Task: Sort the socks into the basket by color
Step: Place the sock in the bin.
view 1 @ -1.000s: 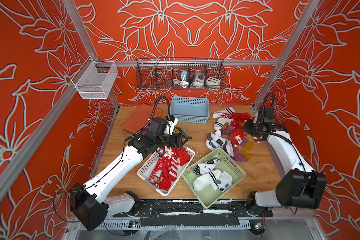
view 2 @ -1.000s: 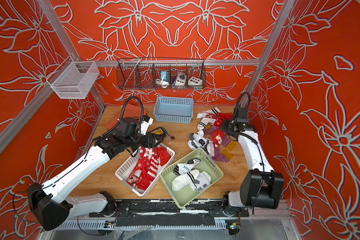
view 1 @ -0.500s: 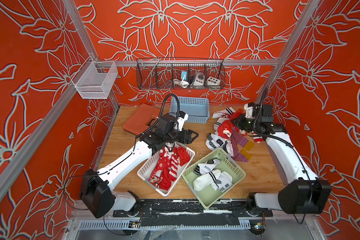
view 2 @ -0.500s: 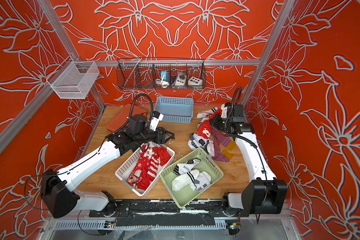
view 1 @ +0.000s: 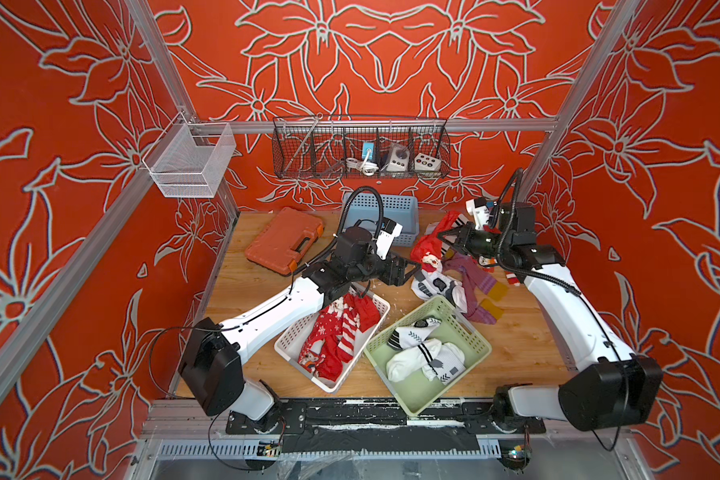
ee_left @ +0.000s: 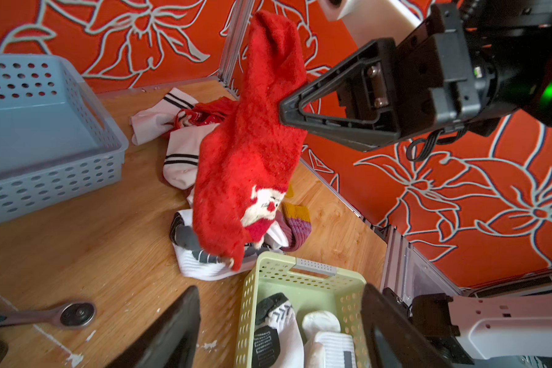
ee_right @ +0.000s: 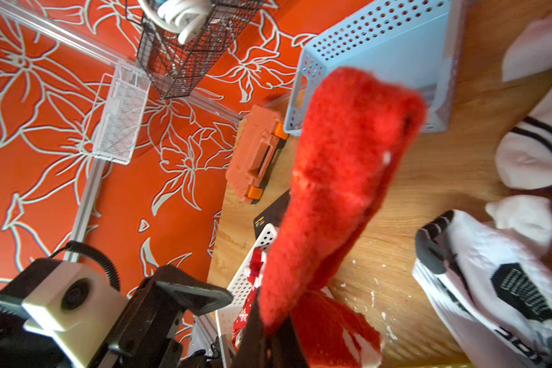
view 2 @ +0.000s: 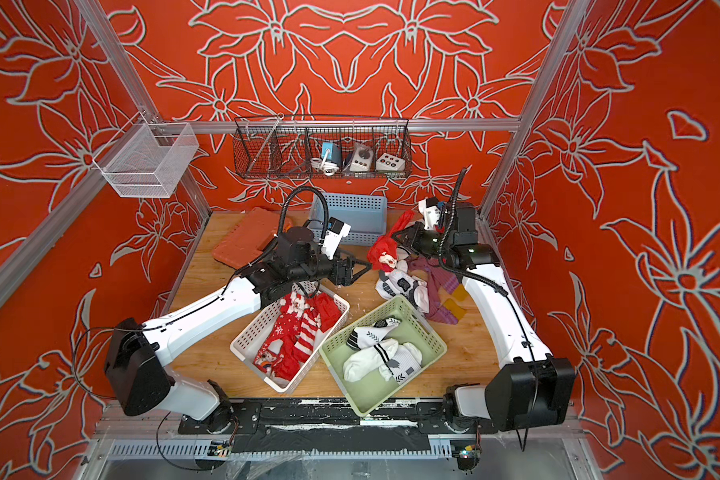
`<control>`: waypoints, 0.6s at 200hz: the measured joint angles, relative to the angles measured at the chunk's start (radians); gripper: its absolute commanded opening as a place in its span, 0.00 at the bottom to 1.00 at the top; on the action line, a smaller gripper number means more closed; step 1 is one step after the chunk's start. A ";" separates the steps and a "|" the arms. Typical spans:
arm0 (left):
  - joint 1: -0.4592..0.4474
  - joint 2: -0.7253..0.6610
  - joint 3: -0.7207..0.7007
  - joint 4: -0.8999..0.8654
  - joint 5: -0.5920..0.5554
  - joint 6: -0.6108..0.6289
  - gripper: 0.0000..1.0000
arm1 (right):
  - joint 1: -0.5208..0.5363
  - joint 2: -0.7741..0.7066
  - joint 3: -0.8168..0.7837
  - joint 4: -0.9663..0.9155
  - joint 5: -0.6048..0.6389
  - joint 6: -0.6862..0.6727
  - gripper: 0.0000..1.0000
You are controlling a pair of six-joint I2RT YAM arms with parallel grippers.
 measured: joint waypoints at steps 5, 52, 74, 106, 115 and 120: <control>-0.002 0.004 0.000 0.010 0.001 0.007 0.77 | 0.005 0.000 0.001 0.006 -0.010 0.003 0.00; -0.012 0.047 0.046 0.032 -0.003 0.058 0.77 | 0.055 0.000 0.002 0.048 -0.083 0.029 0.00; -0.016 0.060 0.058 0.030 -0.030 0.084 0.77 | 0.076 0.000 0.002 0.064 -0.119 0.035 0.00; -0.018 0.063 0.061 0.022 -0.077 0.119 0.74 | 0.105 0.002 0.022 0.074 -0.165 0.036 0.00; -0.018 0.063 0.062 0.021 -0.088 0.127 0.72 | 0.112 0.002 0.027 0.077 -0.175 0.036 0.00; -0.018 0.063 0.063 0.022 -0.095 0.132 0.71 | 0.115 0.002 0.031 0.078 -0.181 0.036 0.00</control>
